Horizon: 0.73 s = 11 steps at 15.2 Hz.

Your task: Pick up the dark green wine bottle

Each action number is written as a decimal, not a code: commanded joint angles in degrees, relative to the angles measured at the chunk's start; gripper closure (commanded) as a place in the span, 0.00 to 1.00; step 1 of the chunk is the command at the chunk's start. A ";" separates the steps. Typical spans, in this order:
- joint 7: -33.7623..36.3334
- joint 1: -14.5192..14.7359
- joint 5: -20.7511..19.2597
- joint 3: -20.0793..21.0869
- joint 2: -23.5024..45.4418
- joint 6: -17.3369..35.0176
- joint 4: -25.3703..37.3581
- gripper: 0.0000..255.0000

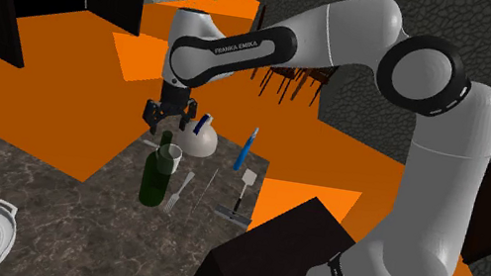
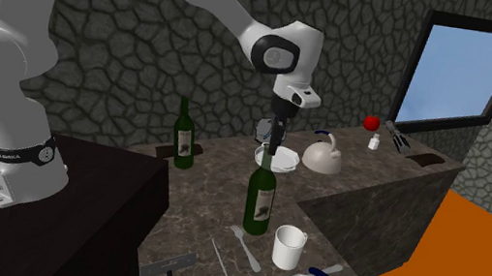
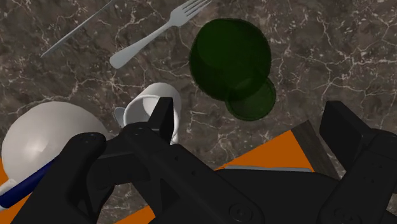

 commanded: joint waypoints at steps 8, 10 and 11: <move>0.39 0.49 -0.76 -0.48 3.26 3.52 -0.28 1.00; 0.38 0.49 -0.76 -0.48 3.26 3.49 -0.26 1.00; 0.37 0.48 -0.75 -0.48 3.25 3.49 -0.27 1.00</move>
